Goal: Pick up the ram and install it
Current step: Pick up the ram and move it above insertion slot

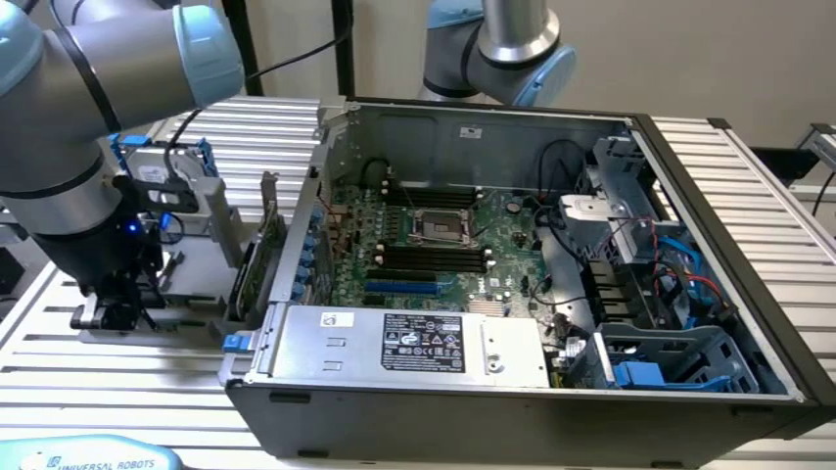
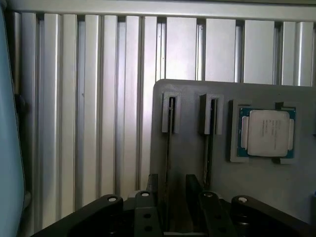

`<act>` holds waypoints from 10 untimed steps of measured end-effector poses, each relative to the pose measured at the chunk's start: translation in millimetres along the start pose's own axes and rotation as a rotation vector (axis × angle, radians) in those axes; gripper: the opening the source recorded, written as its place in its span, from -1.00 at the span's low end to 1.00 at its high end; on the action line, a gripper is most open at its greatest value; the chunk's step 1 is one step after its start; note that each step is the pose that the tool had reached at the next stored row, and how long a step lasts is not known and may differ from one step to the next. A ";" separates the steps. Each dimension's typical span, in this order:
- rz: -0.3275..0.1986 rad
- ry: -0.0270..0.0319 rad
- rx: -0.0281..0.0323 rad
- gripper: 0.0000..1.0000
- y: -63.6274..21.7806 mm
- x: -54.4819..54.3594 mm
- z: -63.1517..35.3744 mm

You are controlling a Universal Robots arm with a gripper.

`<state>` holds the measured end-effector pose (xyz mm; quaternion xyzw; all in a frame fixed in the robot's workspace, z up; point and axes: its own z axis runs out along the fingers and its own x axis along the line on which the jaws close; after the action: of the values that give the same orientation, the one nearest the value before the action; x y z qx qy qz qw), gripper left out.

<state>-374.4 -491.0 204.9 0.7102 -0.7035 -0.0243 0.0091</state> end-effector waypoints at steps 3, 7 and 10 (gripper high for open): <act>0.000 -0.0008 0.0000 -0.27 -0.5 0.3 5.3; 0.000 -0.0092 0.0000 -0.27 -0.7 0.5 9.0; -0.001 -0.0133 0.0001 -0.27 -0.7 0.5 9.5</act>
<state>-374.1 -491.3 195.3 0.7102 -0.7034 -0.0290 0.0044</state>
